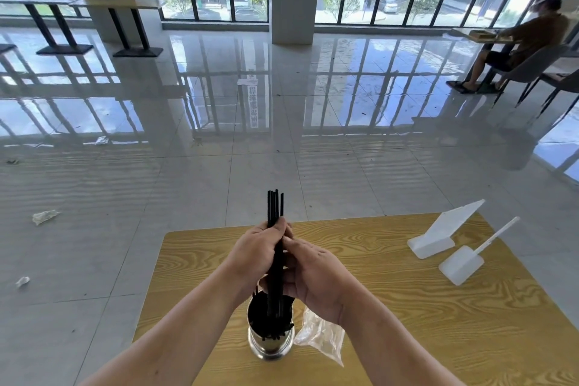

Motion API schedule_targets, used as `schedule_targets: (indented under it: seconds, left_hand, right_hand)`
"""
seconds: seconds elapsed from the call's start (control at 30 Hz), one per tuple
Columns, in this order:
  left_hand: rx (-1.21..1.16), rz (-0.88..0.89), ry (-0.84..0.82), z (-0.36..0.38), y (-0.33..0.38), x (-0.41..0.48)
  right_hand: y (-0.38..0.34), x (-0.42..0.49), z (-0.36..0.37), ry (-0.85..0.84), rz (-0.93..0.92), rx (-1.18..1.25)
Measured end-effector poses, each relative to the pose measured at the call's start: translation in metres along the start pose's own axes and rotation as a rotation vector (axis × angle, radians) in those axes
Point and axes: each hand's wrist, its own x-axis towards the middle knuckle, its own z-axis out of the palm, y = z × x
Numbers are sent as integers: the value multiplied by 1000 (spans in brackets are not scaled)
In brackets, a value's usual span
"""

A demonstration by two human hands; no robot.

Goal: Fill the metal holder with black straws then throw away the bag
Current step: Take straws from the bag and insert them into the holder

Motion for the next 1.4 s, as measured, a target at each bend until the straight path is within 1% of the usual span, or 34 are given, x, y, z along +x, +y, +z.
schedule_targets:
  seconds: [0.2, 0.33, 0.5, 0.63, 0.77, 0.97, 1.4]
  left_hand:
    - [-60, -65, -106, -2, 5, -3]
    - [17, -64, -177, -5, 7, -4]
    - [107, -3, -84, -11, 4, 0]
    - [148, -13, -86, -16, 0, 5]
    - [212, 12, -62, -20, -2, 8]
    - [264, 17, -71, -23, -3, 11]
    - [263, 16, -112, -25, -6, 18]
  right_hand:
    - [1, -4, -1, -76, 2, -21]
    - [2, -5, -6, -71, 14, 6]
    - [6, -6, -15, -60, 19, 78]
    - [8, -6, -19, -58, 32, 103]
    - [8, -7, -20, -71, 45, 101]
    - [9, -5, -20, -37, 54, 93]
    - [7, -5, -27, -57, 59, 67]
